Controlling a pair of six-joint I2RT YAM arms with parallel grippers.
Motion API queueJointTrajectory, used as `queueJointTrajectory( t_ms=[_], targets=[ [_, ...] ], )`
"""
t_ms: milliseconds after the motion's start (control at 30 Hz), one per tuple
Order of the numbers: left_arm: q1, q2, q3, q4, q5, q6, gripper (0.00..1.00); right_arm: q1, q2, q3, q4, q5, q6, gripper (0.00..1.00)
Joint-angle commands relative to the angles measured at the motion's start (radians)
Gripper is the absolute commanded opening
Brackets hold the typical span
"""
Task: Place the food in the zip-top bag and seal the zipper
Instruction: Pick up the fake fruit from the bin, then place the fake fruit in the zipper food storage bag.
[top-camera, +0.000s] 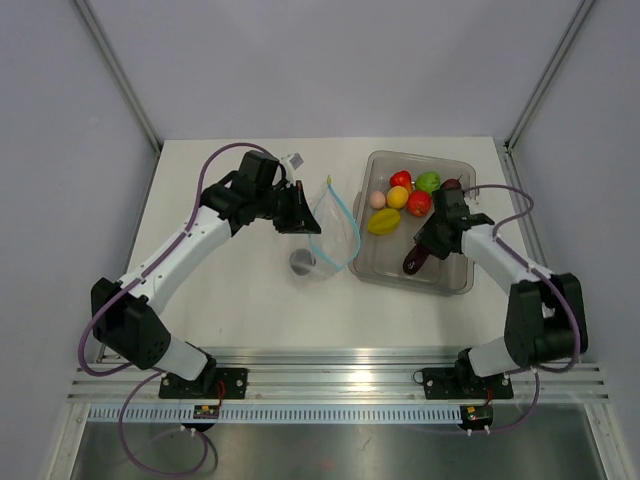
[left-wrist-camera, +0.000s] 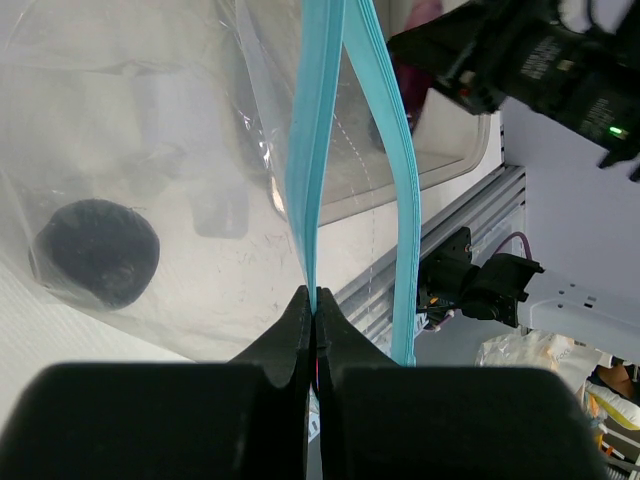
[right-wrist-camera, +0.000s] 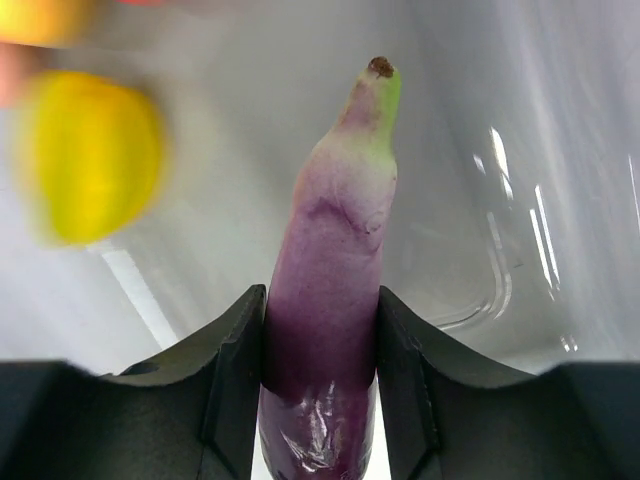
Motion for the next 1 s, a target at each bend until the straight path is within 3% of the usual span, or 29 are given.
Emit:
queueJointTrajectory(
  t_ms=[0,167,400,633,900,967],
  targets=[
    [-0.005,0.008,0.045,0.026,0.002,0.013,0.00,0.002,-0.205,0.019,0.050,-0.042,-0.058,0.29],
    [-0.005,0.021,0.067,0.020,0.001,0.016,0.00,0.115,-0.394,0.080,0.088,-0.059,-0.124,0.28],
    [-0.005,0.021,0.070,0.011,0.002,0.016,0.00,0.453,-0.419,0.183,0.163,0.223,-0.146,0.29],
    [-0.005,0.018,0.064,0.005,0.001,0.021,0.00,0.624,-0.276,0.287,0.215,0.383,-0.181,0.30],
    [-0.005,0.016,0.062,0.011,0.015,0.018,0.00,0.707,-0.114,0.358,0.229,0.476,-0.195,0.30],
    [-0.005,0.018,0.062,0.013,0.018,0.015,0.00,0.715,-0.063,0.382,0.202,0.475,-0.198,0.36]
  ],
)
